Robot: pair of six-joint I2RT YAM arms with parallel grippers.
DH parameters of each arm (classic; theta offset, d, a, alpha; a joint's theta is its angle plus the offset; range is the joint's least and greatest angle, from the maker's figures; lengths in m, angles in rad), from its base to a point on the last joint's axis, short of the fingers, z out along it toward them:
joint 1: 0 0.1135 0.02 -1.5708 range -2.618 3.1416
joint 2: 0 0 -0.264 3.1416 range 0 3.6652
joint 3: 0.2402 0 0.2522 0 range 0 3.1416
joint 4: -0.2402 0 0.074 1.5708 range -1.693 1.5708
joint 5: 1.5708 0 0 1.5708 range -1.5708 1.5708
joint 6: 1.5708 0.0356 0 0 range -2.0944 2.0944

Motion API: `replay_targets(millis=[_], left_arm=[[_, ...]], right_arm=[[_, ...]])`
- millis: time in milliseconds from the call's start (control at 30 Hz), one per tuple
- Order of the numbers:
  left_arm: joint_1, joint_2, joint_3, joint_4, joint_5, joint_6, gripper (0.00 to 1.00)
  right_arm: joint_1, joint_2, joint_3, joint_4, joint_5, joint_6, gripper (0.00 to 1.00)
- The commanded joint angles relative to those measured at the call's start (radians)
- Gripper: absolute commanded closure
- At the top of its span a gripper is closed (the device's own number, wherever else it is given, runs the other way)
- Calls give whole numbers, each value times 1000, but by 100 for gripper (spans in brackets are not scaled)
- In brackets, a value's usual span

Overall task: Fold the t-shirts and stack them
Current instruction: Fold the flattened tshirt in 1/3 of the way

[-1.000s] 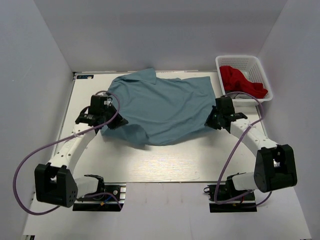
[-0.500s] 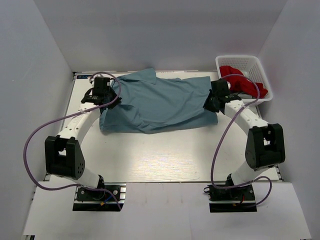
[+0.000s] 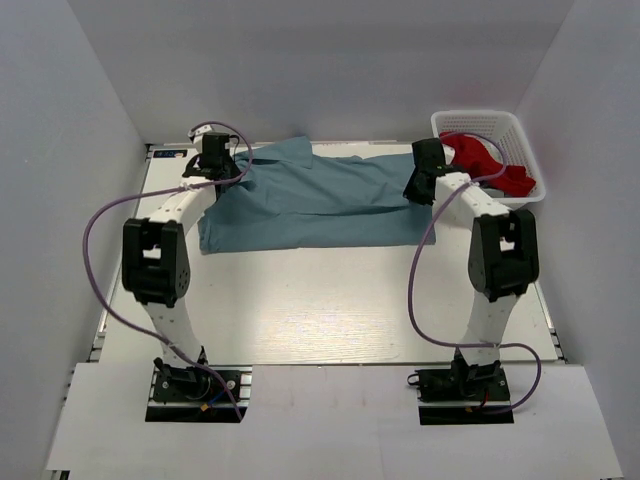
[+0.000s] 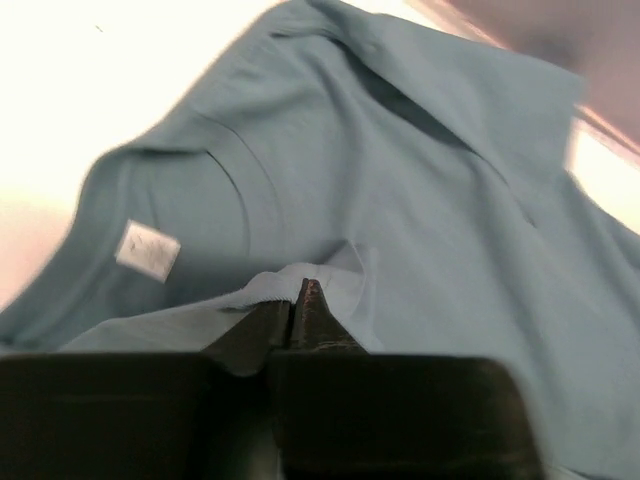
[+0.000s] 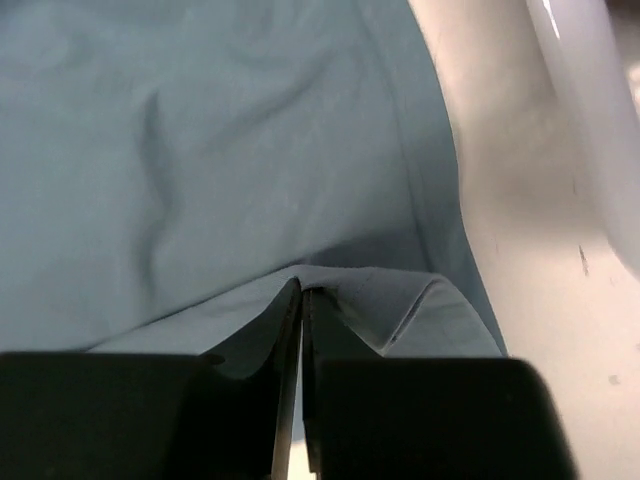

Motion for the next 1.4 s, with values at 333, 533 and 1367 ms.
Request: replay_targets(millis=[333,533,1367], left_arm=[[57,175,285,-34,27,33,0],[48,-26,-19,-7,148,13,0],[33,-447,-789,-302,273,-225,0]], right_arm=[[-7,29,117,14,-94,-41,40],[13,-51,-82,115,-246,-78,10],[76,-361,-718,192,-414,-59,10]])
